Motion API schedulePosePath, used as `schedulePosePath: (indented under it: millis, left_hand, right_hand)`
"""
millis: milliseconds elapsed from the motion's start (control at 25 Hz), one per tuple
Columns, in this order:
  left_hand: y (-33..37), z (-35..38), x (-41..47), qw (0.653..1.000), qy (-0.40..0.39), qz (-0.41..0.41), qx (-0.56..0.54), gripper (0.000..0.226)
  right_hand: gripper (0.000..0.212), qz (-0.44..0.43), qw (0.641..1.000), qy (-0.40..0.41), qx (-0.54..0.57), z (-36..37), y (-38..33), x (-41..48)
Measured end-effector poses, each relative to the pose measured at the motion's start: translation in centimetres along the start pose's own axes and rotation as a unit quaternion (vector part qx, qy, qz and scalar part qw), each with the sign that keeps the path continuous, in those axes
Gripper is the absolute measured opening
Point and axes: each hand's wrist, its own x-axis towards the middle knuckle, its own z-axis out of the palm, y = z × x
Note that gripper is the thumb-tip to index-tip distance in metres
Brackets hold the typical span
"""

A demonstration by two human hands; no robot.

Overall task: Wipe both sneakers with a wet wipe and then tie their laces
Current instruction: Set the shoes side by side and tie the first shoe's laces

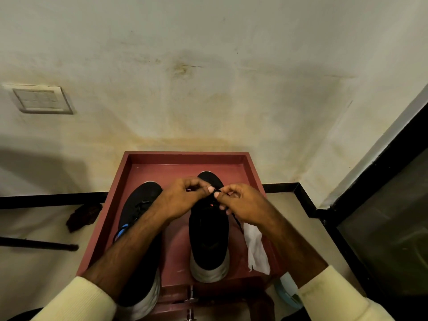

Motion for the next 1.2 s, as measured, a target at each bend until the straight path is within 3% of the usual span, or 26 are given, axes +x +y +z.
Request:
schedulePosePath:
  millis: [120,240,360,440,560,720,1000,1080,1200]
  left_hand:
    - [0.2,0.1,0.2,0.995,0.011,-0.043,-0.088,0.013]
    - [0.5,0.0,0.0,0.995,-0.005,-0.040,-0.091,0.013]
    - [0.4,-0.5,0.1,0.992,-0.076,-0.042,-0.089,0.036]
    - [0.1,-0.9,0.1,0.994,-0.105,-0.024,-0.030,0.045]
    - [-0.3,-1.2,0.3,0.996,-0.079,-0.007,0.033,0.032]
    - [0.1,-0.7,0.1,0.999,-0.030,-0.019,-0.012,0.009]
    - [-1.4,-1.4,0.0,0.981,0.036,-0.151,-0.118,0.026]
    - [-2.3,-1.9,-0.3,0.981,0.064,-0.176,-0.060,0.023]
    - [-2.9,-2.1,-1.1,0.972,0.085,-0.185,0.115,0.025]
  right_hand:
    - [0.022,-0.020,0.994,-0.008,0.104,0.0,-0.4,0.1]
    - [0.038,-0.032,0.985,-0.040,0.163,-0.1,-0.8,-0.1]
    - [0.043,-0.019,0.986,-0.027,0.165,0.2,-0.6,0.0]
    - [0.041,-0.005,0.981,-0.014,0.191,0.2,-0.8,0.1]
    - [0.039,0.005,0.974,-0.011,0.226,0.2,-0.9,0.2]
    - [0.037,0.007,0.969,0.004,0.246,0.5,-1.0,0.3]
    - [0.038,0.091,0.967,0.060,0.232,-0.3,0.3,0.5]
    - [0.039,0.109,0.972,0.068,0.197,-0.7,1.2,0.5]
    - [0.033,0.115,0.978,0.076,0.155,-0.8,1.9,0.1]
